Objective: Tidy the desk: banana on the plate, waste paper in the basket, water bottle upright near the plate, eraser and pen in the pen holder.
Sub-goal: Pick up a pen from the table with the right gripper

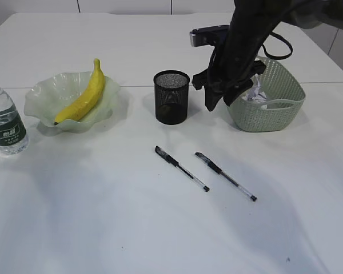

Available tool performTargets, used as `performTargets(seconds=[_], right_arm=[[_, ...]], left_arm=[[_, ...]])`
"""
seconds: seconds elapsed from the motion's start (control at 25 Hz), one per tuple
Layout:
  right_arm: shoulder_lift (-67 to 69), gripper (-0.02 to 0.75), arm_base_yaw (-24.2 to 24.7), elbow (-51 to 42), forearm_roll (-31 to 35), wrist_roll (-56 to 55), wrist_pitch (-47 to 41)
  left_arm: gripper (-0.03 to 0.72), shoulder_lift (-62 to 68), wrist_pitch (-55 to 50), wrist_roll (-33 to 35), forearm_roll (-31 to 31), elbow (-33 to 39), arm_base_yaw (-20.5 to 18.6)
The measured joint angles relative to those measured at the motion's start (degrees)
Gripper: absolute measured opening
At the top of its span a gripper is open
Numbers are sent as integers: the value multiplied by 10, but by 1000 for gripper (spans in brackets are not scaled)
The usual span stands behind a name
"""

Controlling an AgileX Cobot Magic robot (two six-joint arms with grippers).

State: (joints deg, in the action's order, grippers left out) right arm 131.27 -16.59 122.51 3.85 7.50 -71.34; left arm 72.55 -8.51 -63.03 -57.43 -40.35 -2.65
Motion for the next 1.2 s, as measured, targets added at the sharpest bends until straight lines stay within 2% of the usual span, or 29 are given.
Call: performTargets(seconds=[0.32,0.68,1.2], right_arm=[[-28,372,0,-96,20,19,2],[-30,371,0,-108,80,68,5],[-12,371,0,-136,96,74,10]], left_arm=[[254,0,-2,0,0,0,0],[253,0,-2,0,0,0,0],[253,0,-2,0,0,0,0]])
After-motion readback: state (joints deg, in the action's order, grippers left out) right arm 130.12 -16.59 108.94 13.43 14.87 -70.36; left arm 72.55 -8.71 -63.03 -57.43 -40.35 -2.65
